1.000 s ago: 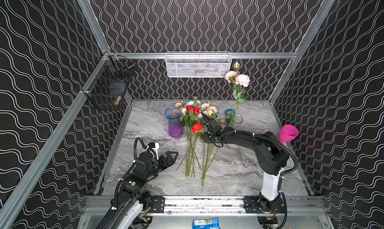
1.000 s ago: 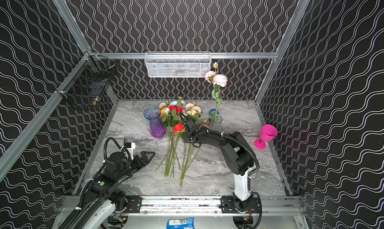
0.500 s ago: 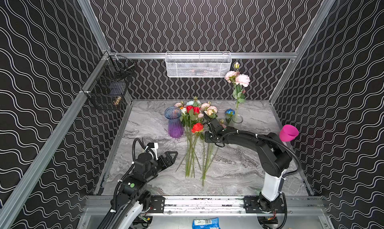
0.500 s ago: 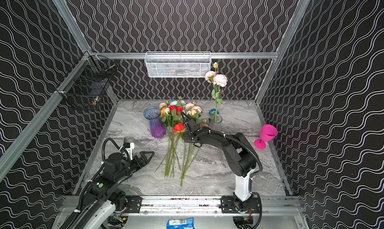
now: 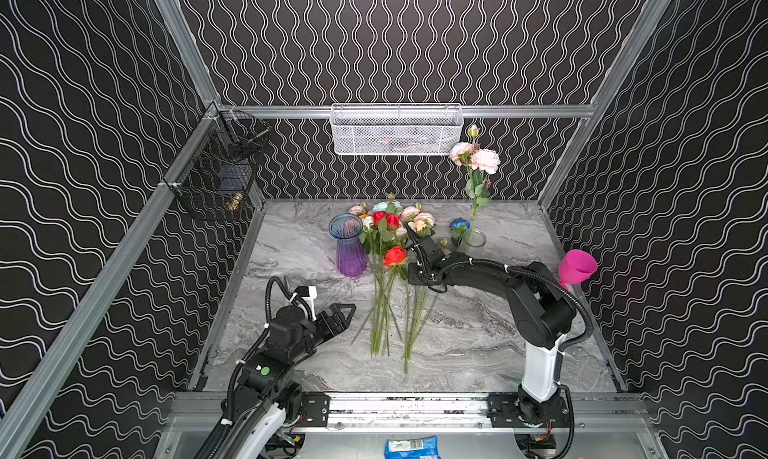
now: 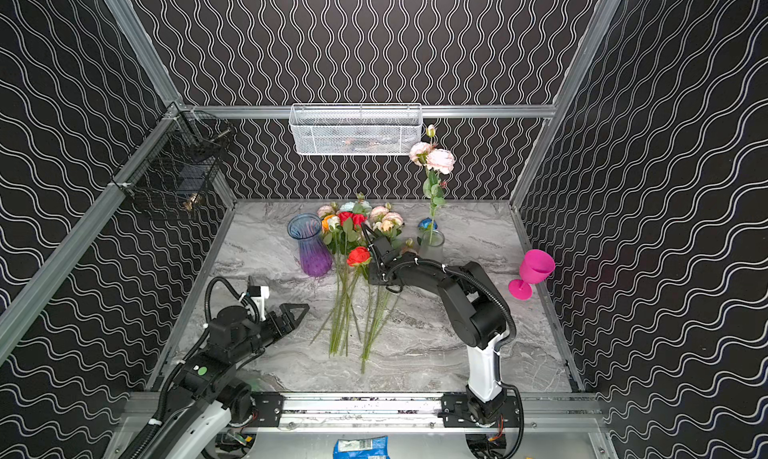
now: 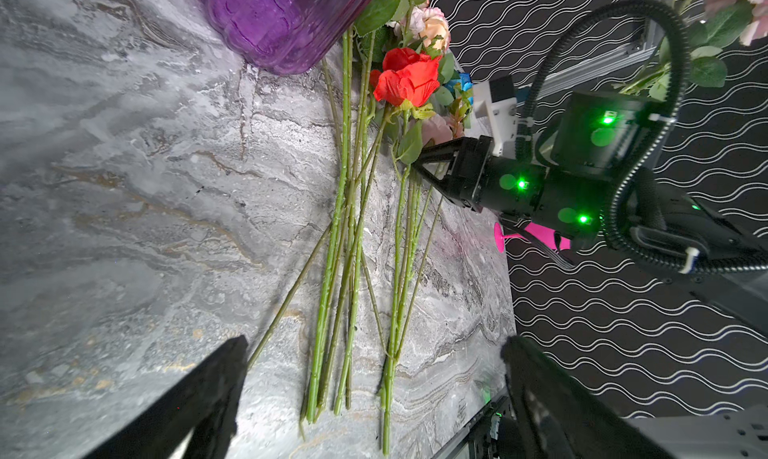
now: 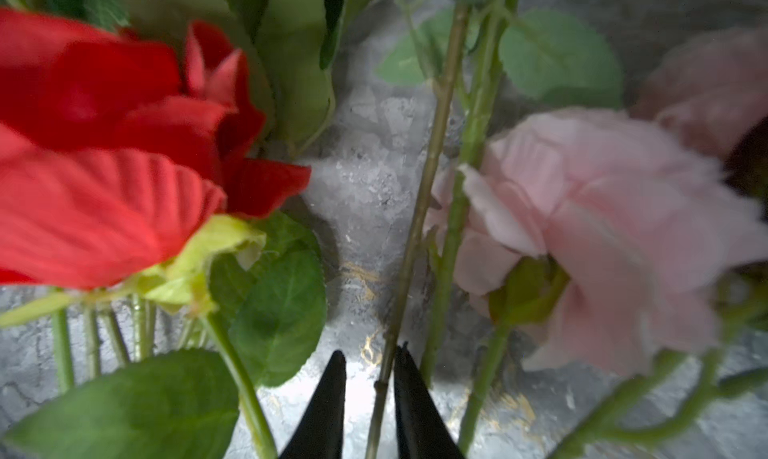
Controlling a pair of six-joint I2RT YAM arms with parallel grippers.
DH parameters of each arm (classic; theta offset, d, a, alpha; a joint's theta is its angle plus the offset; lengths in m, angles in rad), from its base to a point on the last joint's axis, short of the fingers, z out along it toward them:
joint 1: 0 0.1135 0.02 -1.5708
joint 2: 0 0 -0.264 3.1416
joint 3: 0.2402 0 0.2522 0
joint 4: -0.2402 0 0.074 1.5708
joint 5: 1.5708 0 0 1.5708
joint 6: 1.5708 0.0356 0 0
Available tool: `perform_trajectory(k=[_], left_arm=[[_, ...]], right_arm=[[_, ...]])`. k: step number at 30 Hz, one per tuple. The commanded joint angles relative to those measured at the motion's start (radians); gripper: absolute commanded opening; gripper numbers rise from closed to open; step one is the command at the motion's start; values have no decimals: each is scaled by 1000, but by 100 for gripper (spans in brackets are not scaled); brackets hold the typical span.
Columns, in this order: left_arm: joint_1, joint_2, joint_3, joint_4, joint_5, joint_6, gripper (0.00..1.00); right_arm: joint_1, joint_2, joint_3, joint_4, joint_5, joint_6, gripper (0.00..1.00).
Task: Arrange the flowers into the vase
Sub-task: 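Release the stem and move the right gripper back over the flower pile, then close the right gripper on a peach rose stem in the pile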
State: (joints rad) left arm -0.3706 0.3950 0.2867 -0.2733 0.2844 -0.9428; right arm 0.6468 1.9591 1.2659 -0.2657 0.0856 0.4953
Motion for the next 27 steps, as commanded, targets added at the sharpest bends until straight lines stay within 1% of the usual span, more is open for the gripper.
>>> perform_trajectory(k=[1, 4, 6, 11, 14, 17, 21, 25, 27], left_arm=[[1, -7, -5, 10, -5, 2, 99], [0, -7, 0, 8, -6, 7, 99], [-1, -3, 4, 8, -4, 8, 98], [0, 1, 19, -3, -2, 10, 99], [-1, -3, 37, -7, -3, 13, 99], [-1, -7, 62, -26, -8, 23, 98], [0, -16, 85, -39, -12, 30, 99], [1, -34, 103, -62, -18, 40, 99], [0, -49, 106, -73, -25, 40, 99]], right_arm=[[-7, 9, 6, 7, -13, 2, 24], [-10, 9, 3, 10, -12, 5, 24], [-10, 4, 5, 10, -15, 3, 22], [-11, -47, -12, 38, -54, 20, 8], [-10, -108, -21, 43, -52, 28, 4], [-10, -170, -44, 54, -48, 31, 2], [-10, -252, -74, 76, -53, 36, 2], [-7, -346, -135, 174, -101, 32, 2], [-2, -385, -146, 202, -106, 31, 2]])
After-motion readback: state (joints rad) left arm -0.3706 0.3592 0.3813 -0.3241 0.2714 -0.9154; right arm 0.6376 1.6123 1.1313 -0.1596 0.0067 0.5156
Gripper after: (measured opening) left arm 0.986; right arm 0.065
